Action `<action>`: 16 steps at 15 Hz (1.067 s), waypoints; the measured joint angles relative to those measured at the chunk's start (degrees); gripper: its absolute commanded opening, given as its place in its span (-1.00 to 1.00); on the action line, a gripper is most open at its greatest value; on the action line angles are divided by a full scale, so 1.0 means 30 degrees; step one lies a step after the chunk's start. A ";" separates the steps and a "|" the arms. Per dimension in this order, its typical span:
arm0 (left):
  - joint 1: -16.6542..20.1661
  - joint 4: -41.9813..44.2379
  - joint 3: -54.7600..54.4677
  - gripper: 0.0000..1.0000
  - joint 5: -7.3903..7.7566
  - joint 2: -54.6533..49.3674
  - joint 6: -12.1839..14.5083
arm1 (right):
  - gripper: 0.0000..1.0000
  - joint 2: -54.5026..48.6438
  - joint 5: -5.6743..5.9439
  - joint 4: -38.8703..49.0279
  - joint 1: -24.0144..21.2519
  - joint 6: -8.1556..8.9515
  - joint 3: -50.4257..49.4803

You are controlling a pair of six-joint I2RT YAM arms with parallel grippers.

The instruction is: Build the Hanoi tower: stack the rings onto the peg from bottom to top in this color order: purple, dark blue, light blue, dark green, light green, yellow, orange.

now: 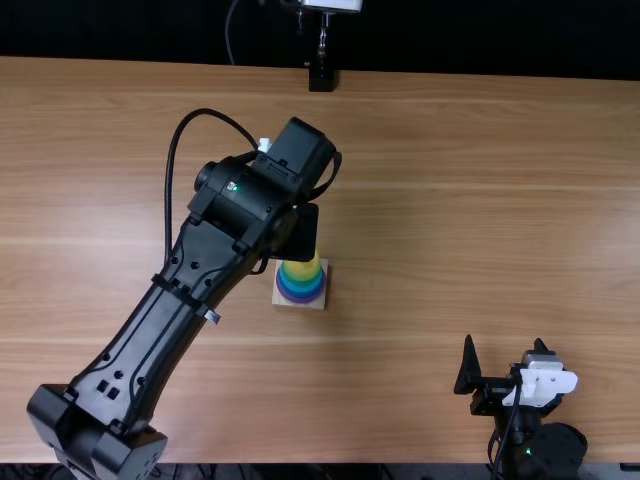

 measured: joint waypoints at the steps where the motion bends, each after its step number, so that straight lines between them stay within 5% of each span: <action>1: -0.0109 0.0044 0.0415 -1.00 0.0007 0.0255 -0.0080 | 1.00 0.0000 0.0000 0.0007 0.0000 0.0000 0.0000; 16: -0.0954 0.0036 0.0670 -1.00 -0.0007 0.1304 -0.0284 | 1.00 0.0000 0.0000 0.0007 0.0000 0.0000 0.0000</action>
